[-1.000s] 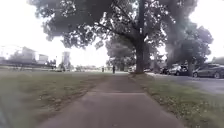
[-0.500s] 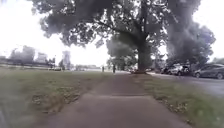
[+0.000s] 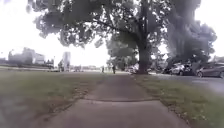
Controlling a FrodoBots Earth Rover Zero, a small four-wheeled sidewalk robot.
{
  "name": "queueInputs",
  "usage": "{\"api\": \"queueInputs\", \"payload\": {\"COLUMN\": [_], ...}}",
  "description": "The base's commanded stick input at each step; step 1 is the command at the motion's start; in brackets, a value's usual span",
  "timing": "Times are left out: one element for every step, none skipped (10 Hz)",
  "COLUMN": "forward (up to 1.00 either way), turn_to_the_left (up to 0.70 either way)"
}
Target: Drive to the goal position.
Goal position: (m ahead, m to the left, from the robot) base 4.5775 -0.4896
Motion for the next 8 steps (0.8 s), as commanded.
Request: {"api": "queueInputs", "payload": {"forward": [0.7,0.7,0.7,0.7,0.7,0.7,0.7,0.7], "turn_to_the_left": [0.0,-0.13,-0.28,-0.35,-0.35,-0.04,0.0,0.0]}}
